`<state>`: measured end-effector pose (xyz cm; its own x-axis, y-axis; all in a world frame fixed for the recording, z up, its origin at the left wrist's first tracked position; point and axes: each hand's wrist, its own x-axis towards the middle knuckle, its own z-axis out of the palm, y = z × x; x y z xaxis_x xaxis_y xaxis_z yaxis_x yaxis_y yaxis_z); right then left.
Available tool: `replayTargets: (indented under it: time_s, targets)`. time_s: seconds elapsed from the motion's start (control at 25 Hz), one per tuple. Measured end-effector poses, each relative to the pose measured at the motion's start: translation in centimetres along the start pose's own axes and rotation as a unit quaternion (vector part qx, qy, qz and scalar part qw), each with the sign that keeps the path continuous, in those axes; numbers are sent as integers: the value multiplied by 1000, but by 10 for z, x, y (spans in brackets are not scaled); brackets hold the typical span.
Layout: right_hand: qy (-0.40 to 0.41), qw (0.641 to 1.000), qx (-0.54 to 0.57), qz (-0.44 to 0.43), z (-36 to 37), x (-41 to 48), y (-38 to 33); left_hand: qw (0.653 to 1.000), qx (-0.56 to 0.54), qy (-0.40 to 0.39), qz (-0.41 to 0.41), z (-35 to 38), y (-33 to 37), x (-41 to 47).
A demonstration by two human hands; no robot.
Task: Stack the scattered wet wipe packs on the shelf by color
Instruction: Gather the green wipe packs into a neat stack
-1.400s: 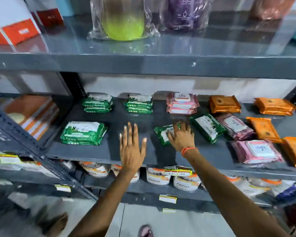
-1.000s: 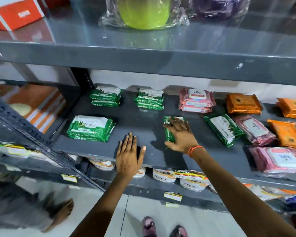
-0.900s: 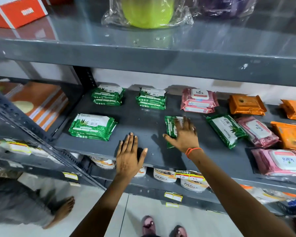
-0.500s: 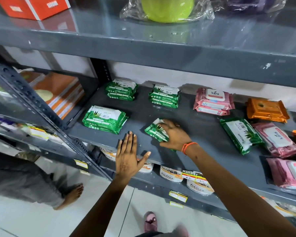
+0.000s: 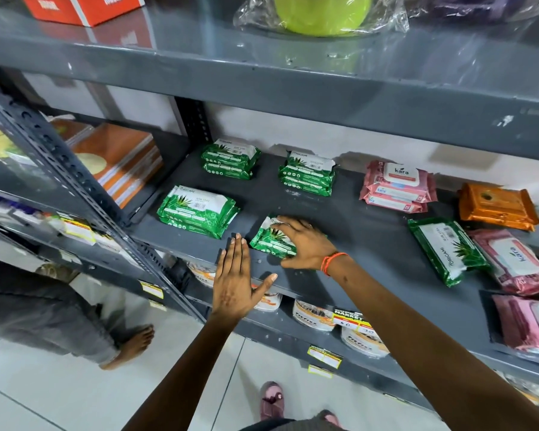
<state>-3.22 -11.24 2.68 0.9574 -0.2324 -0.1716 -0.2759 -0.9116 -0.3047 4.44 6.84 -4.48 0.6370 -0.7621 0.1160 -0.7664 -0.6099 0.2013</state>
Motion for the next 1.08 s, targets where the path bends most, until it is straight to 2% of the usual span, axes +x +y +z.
replayTargets:
  time_s: [0.16,0.28,0.36,0.4,0.48,0.56,0.76,0.88,1.0,1.08]
  targets:
    - [45,997,63,30,-7,-16,13,999,-20,34,-4,-5,13,-2]
    - [153,981,67,102,-8,-40,36,997,-29,66,22,-11,40,1]
    - [245,947,-21,209,-7,-60,63,996,-26,72,45,-12,59,3]
    - [246,925,-51,285,-6,-72,78,996,-25,71,50,-10,65,4]
    - [218,876,-33,428,-4,-99,107,996,-24,67,44,-4,70,3]
    - [186,847,-4,498,-1,-124,127,997,-17,59,37,4,69,0]
    - [128,866,-56,480,5,-131,118,998,-16,51,25,8,68,-3]
    - [117,891,-80,431,6,-126,99,998,-26,51,8,9,64,-3]
    - [140,868,-40,475,-14,-133,111,998,-27,52,-2,10,61,-3]
    - [109,852,0,513,-23,-139,118,998,-27,53,-2,11,60,-3]
